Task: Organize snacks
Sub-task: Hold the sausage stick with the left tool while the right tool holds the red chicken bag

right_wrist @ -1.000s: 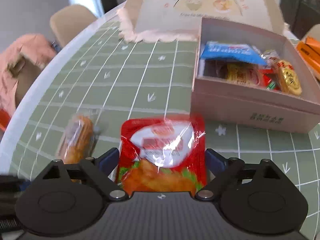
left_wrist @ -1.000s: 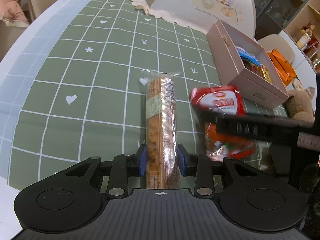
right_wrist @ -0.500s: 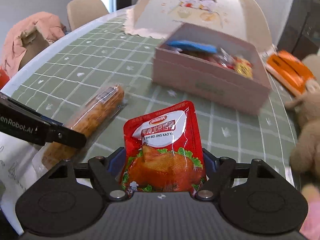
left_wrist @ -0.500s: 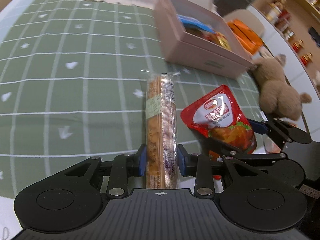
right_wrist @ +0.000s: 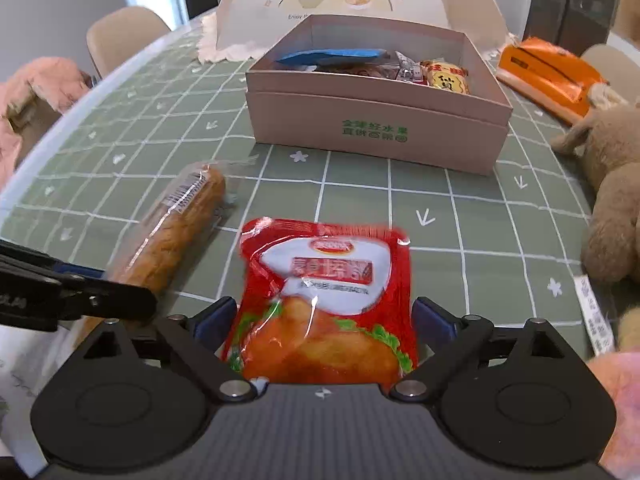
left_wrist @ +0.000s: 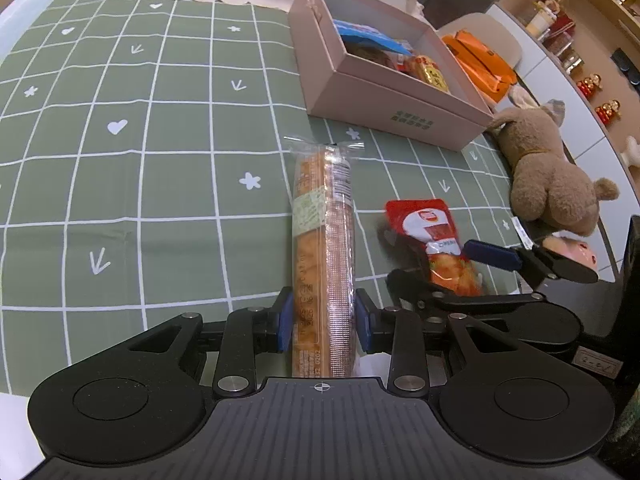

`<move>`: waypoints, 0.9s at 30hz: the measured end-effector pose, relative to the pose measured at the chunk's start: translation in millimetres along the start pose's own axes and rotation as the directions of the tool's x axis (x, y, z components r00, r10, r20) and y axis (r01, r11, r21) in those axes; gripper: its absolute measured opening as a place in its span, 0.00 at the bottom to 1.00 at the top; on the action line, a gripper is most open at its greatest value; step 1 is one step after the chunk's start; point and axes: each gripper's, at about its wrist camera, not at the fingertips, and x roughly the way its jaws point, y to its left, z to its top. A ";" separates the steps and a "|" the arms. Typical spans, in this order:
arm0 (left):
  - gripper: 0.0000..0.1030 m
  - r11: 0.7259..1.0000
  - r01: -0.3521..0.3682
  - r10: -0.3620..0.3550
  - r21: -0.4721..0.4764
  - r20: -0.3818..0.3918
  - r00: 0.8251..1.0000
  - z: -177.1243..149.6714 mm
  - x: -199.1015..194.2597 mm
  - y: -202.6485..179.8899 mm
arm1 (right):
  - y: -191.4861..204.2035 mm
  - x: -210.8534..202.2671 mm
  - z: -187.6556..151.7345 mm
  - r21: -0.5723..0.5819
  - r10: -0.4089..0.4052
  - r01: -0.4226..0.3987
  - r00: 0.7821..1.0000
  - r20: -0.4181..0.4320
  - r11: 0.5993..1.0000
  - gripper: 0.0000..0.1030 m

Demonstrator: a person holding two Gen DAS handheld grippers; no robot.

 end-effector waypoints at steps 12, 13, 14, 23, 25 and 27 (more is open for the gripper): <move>0.36 0.997 -0.054 0.054 0.049 -0.004 0.999 13.7 11.1 -16.2 | -11.7 -37.9 -0.1 -0.023 0.045 -0.045 0.999 0.020 0.999 0.45; 0.36 0.996 -0.059 0.060 0.059 -0.006 0.998 16.1 13.2 -19.0 | -14.8 -40.0 -1.3 -0.010 0.053 -0.052 0.998 0.022 0.999 0.45; 0.36 0.995 -0.066 0.066 0.070 -0.006 0.998 18.1 15.1 -21.5 | -17.4 -41.7 -2.8 -0.005 0.060 -0.060 0.998 0.026 0.998 0.45; 0.37 0.992 -0.064 0.063 0.106 0.011 0.998 19.4 18.6 -25.9 | -33.9 -55.7 -17.4 -0.001 0.109 -0.109 0.992 0.064 0.994 0.75; 0.37 0.993 -0.053 0.052 0.102 0.018 0.998 18.2 17.8 -23.8 | -37.2 -48.9 -17.7 0.024 0.104 -0.105 0.993 0.059 0.994 0.75; 0.37 0.994 -0.045 0.043 0.097 0.023 0.999 17.4 16.9 -21.8 | -38.6 -37.4 -18.8 0.038 0.089 -0.091 0.995 0.050 0.995 0.79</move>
